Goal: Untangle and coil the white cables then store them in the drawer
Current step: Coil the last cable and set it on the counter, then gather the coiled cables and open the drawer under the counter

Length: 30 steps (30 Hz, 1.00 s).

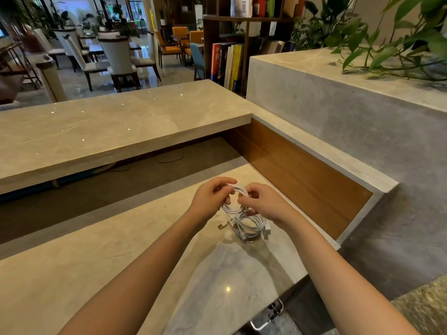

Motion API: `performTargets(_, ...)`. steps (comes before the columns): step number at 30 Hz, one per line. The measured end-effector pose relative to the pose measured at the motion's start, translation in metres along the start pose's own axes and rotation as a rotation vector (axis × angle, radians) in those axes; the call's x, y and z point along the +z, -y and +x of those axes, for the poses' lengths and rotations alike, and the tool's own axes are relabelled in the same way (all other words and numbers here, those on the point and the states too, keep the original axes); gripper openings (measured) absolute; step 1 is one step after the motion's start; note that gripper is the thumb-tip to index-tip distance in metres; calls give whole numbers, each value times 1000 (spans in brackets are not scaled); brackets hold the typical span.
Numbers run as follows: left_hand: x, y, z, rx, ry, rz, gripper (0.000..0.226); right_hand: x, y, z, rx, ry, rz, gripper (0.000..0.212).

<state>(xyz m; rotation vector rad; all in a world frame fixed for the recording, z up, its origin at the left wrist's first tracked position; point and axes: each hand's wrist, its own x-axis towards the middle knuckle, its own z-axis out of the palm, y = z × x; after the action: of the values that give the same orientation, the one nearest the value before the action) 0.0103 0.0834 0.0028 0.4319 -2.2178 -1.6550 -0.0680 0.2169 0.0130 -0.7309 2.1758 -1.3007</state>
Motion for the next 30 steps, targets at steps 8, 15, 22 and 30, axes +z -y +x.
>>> performTargets(8,34,8,15,-365,103,-285,27,-18,-43,13,72,-206,204,16)
performTargets(15,63,68,23,-533,-217,64,15,-22,-102,35,284,-325,258,14)
performTargets(22,88,93,17,-625,-135,268,41,6,-137,54,275,-399,-54,20)
performTargets(30,96,87,10,-452,-158,300,17,10,-148,51,132,-353,125,15)
